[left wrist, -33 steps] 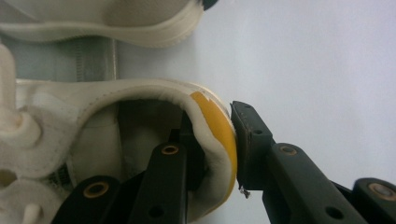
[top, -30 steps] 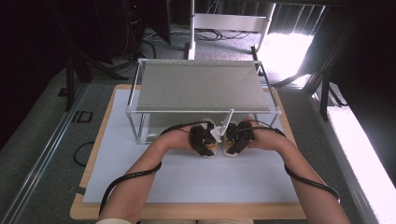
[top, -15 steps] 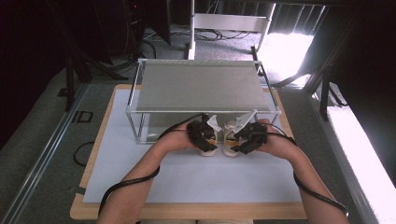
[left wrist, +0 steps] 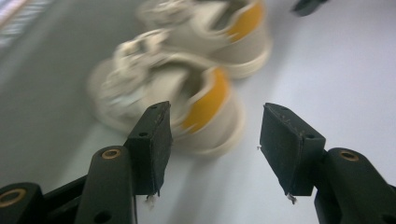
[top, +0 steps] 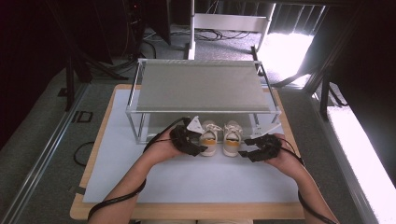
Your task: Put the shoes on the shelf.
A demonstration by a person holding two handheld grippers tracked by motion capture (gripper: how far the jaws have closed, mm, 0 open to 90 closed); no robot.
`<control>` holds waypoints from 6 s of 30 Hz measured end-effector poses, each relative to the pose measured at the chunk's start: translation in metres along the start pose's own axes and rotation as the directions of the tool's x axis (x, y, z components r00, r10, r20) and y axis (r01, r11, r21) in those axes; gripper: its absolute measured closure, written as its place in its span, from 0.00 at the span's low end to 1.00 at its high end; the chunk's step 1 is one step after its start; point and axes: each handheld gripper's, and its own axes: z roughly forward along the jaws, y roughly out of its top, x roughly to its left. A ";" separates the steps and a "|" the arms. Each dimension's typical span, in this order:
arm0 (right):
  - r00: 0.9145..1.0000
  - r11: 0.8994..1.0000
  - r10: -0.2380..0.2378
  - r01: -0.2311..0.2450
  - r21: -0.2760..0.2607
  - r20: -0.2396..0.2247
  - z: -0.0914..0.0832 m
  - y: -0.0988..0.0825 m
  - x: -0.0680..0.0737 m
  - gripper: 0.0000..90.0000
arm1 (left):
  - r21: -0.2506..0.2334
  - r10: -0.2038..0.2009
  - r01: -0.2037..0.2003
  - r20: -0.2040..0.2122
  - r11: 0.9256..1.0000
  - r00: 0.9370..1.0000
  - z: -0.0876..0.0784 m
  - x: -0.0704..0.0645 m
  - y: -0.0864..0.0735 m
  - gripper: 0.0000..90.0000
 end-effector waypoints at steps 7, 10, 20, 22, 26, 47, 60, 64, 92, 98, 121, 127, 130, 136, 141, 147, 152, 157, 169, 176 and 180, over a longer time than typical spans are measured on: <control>0.992 0.997 0.077 -0.073 -0.040 0.103 0.013 -0.019 -0.012 0.66 | 0.012 -0.136 0.138 -0.091 0.990 0.986 0.021 0.019 -0.027 0.48; 0.981 0.991 0.118 -0.106 -0.082 0.153 0.021 -0.020 -0.017 0.61 | -0.009 -0.185 0.185 -0.112 0.983 0.976 0.029 0.025 -0.030 0.48; 0.961 0.967 0.240 -0.224 -0.119 0.136 0.038 -0.020 -0.032 0.57 | -0.067 -0.272 0.265 -0.144 0.962 0.951 0.046 0.028 -0.022 0.48; 0.965 0.967 0.238 -0.224 -0.125 0.113 0.040 -0.020 -0.033 0.57 | -0.075 -0.271 0.263 -0.129 0.962 0.954 0.048 0.028 -0.021 0.48; 0.967 0.971 0.220 -0.206 -0.119 0.126 0.047 -0.012 -0.030 0.56 | -0.081 -0.277 0.268 -0.137 0.960 0.951 0.052 0.026 -0.019 0.48; 0.943 0.955 0.284 -0.262 -0.140 0.171 0.045 -0.017 -0.022 0.51 | -0.101 -0.266 0.258 -0.076 0.961 0.961 0.038 0.004 -0.034 0.46; 0.958 0.948 0.266 -0.239 -0.210 0.110 0.033 -0.013 0.025 0.62 | -0.104 -0.212 0.209 -0.024 0.973 0.977 0.031 -0.047 -0.022 0.46; 0.954 0.952 0.268 -0.240 -0.191 0.133 0.040 -0.010 0.029 0.62 | -0.083 -0.209 0.206 -0.034 0.975 0.977 0.044 -0.048 -0.020 0.46; 0.912 0.931 0.352 -0.319 -0.177 0.210 0.070 0.009 -0.001 0.62 | -0.074 -0.205 0.196 -0.145 0.978 0.968 0.077 -0.009 -0.003 0.51; 0.896 0.918 0.389 -0.356 -0.175 0.214 0.073 0.007 -0.010 0.59 | -0.064 -0.205 0.197 -0.159 0.978 0.966 0.087 -0.007 0.002 0.51; 0.908 0.925 0.357 -0.312 -0.215 0.219 0.056 -0.007 -0.001 0.29 | -0.103 -0.266 0.255 -0.109 0.961 0.958 0.086 -0.015 0.003 0.26; 0.918 0.923 0.354 -0.312 -0.226 0.177 0.053 -0.017 0.007 0.15 | -0.136 -0.246 0.228 -0.141 0.964 0.959 0.074 -0.022 -0.005 0.10; 0.922 0.924 0.342 -0.295 -0.243 0.181 0.049 -0.024 0.010 0.15 | -0.140 -0.237 0.217 -0.151 0.966 0.960 0.069 -0.025 -0.012 0.09; 0.923 0.922 0.340 -0.289 -0.258 0.180 0.042 -0.036 0.016 0.15 | -0.151 -0.251 0.228 -0.158 0.962 0.955 0.055 -0.026 -0.030 0.09; 0.915 0.917 0.349 -0.288 -0.276 0.203 0.031 -0.052 0.018 0.14 | -0.159 -0.247 0.221 -0.167 0.962 0.954 0.044 -0.030 -0.042 0.09; 0.900 0.907 0.372 -0.300 -0.294 0.227 0.021 -0.066 0.017 0.14 | -0.170 -0.251 0.221 -0.180 0.960 0.951 0.031 -0.034 -0.055 0.09; 0.888 0.900 0.395 -0.322 -0.295 0.234 0.015 -0.077 0.017 0.14 | -0.174 -0.249 0.216 -0.201 0.961 0.947 0.023 -0.038 -0.066 0.09; 0.876 0.894 0.411 -0.333 -0.301 0.251 0.009 -0.086 0.018 0.14 | -0.184 -0.264 0.227 -0.210 0.956 0.942 0.013 -0.038 -0.079 0.09; 0.858 0.890 0.419 -0.325 -0.320 0.296 -0.003 -0.102 0.013 0.14 | -0.181 -0.272 0.231 -0.249 0.956 0.929 0.002 -0.038 -0.107 0.09; 0.847 0.885 0.431 -0.331 -0.328 0.310 -0.005 -0.105 0.010 0.14 | -0.206 -0.292 0.241 -0.276 0.949 0.916 0.003 -0.036 -0.118 0.09; 0.846 0.882 0.438 -0.338 -0.329 0.304 -0.005 -0.106 0.009 0.14 | -0.247 -0.325 0.258 -0.290 0.934 0.900 0.002 -0.034 -0.125 0.09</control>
